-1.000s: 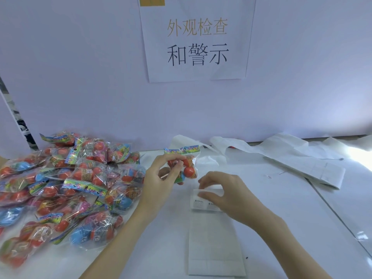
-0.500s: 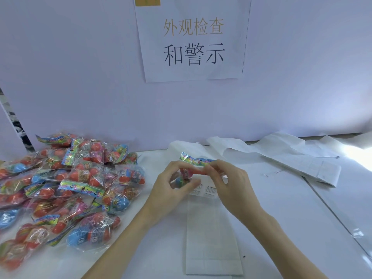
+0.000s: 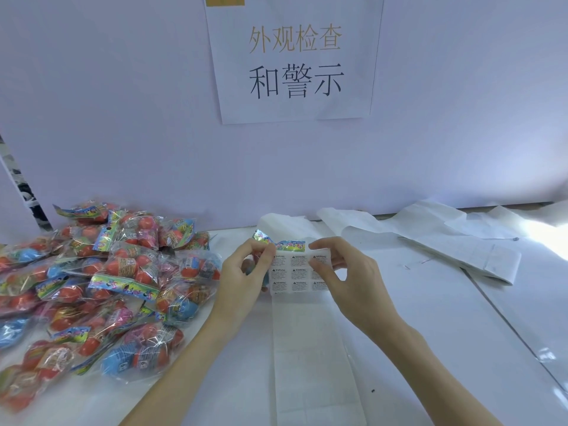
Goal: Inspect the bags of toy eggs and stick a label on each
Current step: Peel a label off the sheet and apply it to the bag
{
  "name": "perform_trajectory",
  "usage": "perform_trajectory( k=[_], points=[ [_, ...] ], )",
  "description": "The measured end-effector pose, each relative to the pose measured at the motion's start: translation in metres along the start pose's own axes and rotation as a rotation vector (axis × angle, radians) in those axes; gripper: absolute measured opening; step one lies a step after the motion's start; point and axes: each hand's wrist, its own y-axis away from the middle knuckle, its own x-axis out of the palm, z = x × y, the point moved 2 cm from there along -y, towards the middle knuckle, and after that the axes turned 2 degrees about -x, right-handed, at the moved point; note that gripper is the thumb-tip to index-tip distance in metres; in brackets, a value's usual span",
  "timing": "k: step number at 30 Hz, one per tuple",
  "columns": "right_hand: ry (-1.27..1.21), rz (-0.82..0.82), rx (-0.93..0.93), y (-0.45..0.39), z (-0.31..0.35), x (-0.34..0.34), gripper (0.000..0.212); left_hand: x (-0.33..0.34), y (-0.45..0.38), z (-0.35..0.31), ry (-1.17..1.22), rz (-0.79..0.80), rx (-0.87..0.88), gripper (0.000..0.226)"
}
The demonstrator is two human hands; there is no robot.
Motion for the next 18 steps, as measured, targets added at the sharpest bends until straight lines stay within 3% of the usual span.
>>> perform_trajectory(
  k=[2,5,8,11,18],
  points=[
    [-0.012,-0.008,0.002,-0.001,-0.001,0.0,0.01,0.001,0.001,-0.004,-0.056,-0.017,0.063,0.01],
    [-0.022,0.012,-0.009,0.0,0.0,0.003,0.007,0.003,0.004,-0.008,-0.106,0.06,0.135,0.018],
    [-0.025,0.028,-0.023,0.002,0.004,0.007,0.021,0.008,0.008,-0.011,-0.176,0.134,0.16,0.012],
    [-0.023,0.029,-0.038,0.002,0.007,0.007,0.032,0.009,0.008,-0.01,-0.215,0.097,0.153,0.002],
    [-0.029,0.0,-0.104,0.003,0.009,0.006,0.02,0.007,0.008,-0.011,-0.226,0.052,0.162,0.01]
  ],
)
